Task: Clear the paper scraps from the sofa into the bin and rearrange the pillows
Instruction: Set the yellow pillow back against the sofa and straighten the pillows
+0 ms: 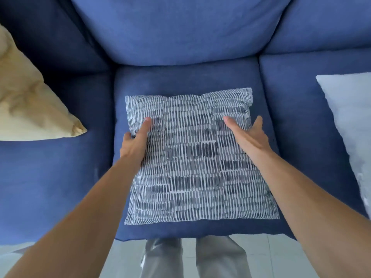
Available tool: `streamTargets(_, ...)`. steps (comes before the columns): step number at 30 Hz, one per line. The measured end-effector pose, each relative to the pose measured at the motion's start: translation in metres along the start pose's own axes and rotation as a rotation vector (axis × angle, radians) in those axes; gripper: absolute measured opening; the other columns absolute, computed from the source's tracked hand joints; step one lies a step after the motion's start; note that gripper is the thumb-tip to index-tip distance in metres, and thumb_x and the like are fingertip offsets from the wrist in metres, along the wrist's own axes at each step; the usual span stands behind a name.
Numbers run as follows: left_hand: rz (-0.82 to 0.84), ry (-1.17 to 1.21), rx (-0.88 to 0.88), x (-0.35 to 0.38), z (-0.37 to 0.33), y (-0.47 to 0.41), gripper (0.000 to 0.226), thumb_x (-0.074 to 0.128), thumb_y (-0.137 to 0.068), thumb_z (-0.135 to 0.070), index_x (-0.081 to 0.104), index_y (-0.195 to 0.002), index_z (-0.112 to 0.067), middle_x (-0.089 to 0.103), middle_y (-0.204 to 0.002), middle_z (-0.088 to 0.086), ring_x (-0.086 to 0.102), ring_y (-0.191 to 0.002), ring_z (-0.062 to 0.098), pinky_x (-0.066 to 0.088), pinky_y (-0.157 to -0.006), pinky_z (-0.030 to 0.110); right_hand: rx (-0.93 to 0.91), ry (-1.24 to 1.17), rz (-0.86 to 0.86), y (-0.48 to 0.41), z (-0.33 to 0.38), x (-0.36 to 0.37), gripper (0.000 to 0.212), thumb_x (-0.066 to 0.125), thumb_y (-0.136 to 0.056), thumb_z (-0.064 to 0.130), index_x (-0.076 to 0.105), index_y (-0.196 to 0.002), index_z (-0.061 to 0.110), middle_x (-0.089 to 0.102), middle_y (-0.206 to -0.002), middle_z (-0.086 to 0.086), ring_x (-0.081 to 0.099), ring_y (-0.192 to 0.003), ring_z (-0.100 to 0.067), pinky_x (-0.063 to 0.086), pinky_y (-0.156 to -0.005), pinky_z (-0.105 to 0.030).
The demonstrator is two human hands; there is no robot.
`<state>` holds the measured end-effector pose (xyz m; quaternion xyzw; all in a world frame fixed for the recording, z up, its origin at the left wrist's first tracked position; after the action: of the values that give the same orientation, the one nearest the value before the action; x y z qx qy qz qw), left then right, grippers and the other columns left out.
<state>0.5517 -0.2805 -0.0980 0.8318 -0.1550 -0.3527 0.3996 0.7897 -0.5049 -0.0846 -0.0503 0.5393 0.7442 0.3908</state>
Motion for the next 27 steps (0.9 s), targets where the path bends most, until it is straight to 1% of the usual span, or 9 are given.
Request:
streamTargets(2, -0.025, 0.034, -0.030, 0.007, 0.008, -0.005, 0.122, 0.063, -0.045, -0.087, 0.033, -0.147, -0.028, 0.051, -0.135, 0.002, 0.054, -0.117, 0.032, 0.044, -0.100, 0.051, 0.056, -0.074, -0.001, -0.010, -0.009, 0.013, 0.111, 0.059, -0.075, 0.073, 0.004, -0.155, 0.019, 0.026, -0.157, -0.009, 0.036, -0.137, -0.034, 0.036, -0.103, -0.044)
streamTargets(5, -0.044, 0.063, -0.045, 0.010, 0.017, -0.007, 0.120, 0.067, -0.040, -0.084, 0.041, -0.142, -0.026, 0.061, -0.118, 0.002, 0.062, -0.102, 0.031, 0.051, -0.092, 0.049, 0.070, -0.112, 0.027, -0.015, -0.018, 0.026, 0.098, 0.065, -0.076, 0.066, 0.030, -0.148, 0.008, 0.045, -0.143, -0.010, 0.050, -0.121, -0.031, 0.038, -0.084, -0.032)
streamTargets(7, -0.052, 0.091, -0.018, 0.010, 0.014, -0.005, 0.108, 0.070, -0.043, -0.080, 0.050, -0.133, -0.026, 0.065, -0.110, 0.000, 0.065, -0.096, 0.028, 0.053, -0.089, 0.047, 0.036, -0.158, 0.012, -0.019, -0.018, 0.024, 0.079, 0.070, -0.072, 0.064, 0.052, -0.131, 0.014, 0.060, -0.124, -0.006, 0.059, -0.103, -0.026, 0.044, -0.084, -0.029)
streamTargets(9, -0.064, 0.121, 0.012, 0.009, 0.006, -0.005, 0.103, 0.072, -0.046, -0.077, 0.051, -0.131, -0.024, 0.066, -0.109, 0.000, 0.065, -0.095, 0.028, 0.054, -0.088, 0.046, -0.028, -0.208, -0.003, -0.022, -0.011, 0.018, 0.065, 0.073, -0.068, 0.062, 0.061, -0.115, 0.019, 0.067, -0.108, 0.000, 0.064, -0.092, -0.022, 0.051, -0.089, -0.035)
streamTargets(12, -0.065, 0.136, 0.091, 0.003, -0.016, -0.002, 0.108, 0.072, -0.051, -0.078, 0.042, -0.138, -0.023, 0.063, -0.117, 0.001, 0.063, -0.101, 0.028, 0.052, -0.091, 0.047, -0.139, -0.262, -0.017, -0.015, 0.009, 0.004, 0.069, 0.073, -0.064, 0.063, 0.058, -0.120, 0.025, 0.066, -0.111, 0.006, 0.064, -0.099, -0.020, 0.051, -0.095, -0.042)
streamTargets(15, -0.058, 0.182, 0.216, -0.004, -0.058, 0.000, 0.133, 0.069, -0.034, -0.089, 0.030, -0.148, -0.033, 0.054, -0.137, 0.000, 0.056, -0.119, 0.030, 0.046, -0.098, 0.051, -0.277, -0.290, -0.057, -0.007, 0.049, -0.016, 0.078, 0.071, -0.065, 0.065, 0.050, -0.131, 0.029, 0.062, -0.122, 0.010, 0.060, -0.108, -0.017, 0.048, -0.099, -0.044)
streamTargets(17, -0.041, 0.244, 0.341, -0.013, -0.098, 0.004, 0.132, 0.069, -0.032, -0.090, 0.033, -0.146, -0.035, 0.051, -0.141, -0.003, 0.053, -0.124, 0.028, 0.044, -0.101, 0.051, -0.400, -0.337, -0.083, 0.000, 0.085, -0.033, 0.072, 0.071, -0.070, 0.060, 0.049, -0.132, 0.030, 0.062, -0.121, 0.013, 0.060, -0.109, -0.014, 0.047, -0.100, -0.042)
streamTargets(23, -0.028, 0.368, 0.698, -0.041, -0.197, 0.026, 0.102, 0.074, -0.054, -0.077, 0.042, -0.140, -0.032, 0.057, -0.134, -0.010, 0.056, -0.122, 0.016, 0.045, -0.102, 0.044, -0.654, -0.438, -0.164, 0.019, 0.173, -0.066, 0.063, 0.070, -0.082, 0.046, 0.045, -0.137, 0.028, 0.058, -0.126, 0.014, 0.054, -0.117, -0.010, 0.041, -0.107, -0.037)
streamTargets(27, -0.006, 0.383, 0.796, -0.047, -0.217, 0.021, 0.048, 0.077, -0.072, -0.053, 0.055, -0.112, -0.039, 0.067, -0.112, -0.014, 0.066, -0.103, 0.008, 0.052, -0.093, 0.040, -0.686, -0.439, -0.130, 0.007, 0.193, -0.064, 0.050, 0.070, -0.084, 0.039, 0.047, -0.127, 0.033, 0.058, -0.115, 0.023, 0.055, -0.106, 0.002, 0.040, -0.095, -0.022)
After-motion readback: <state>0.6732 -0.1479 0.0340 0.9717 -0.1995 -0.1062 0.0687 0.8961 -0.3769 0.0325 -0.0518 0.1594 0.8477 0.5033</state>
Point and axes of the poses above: each hand's wrist, its own y-axis away from the middle knuckle, its own x-axis out of the palm, z = x × y, the point moved 7 cm from there along -y, towards the middle knuckle
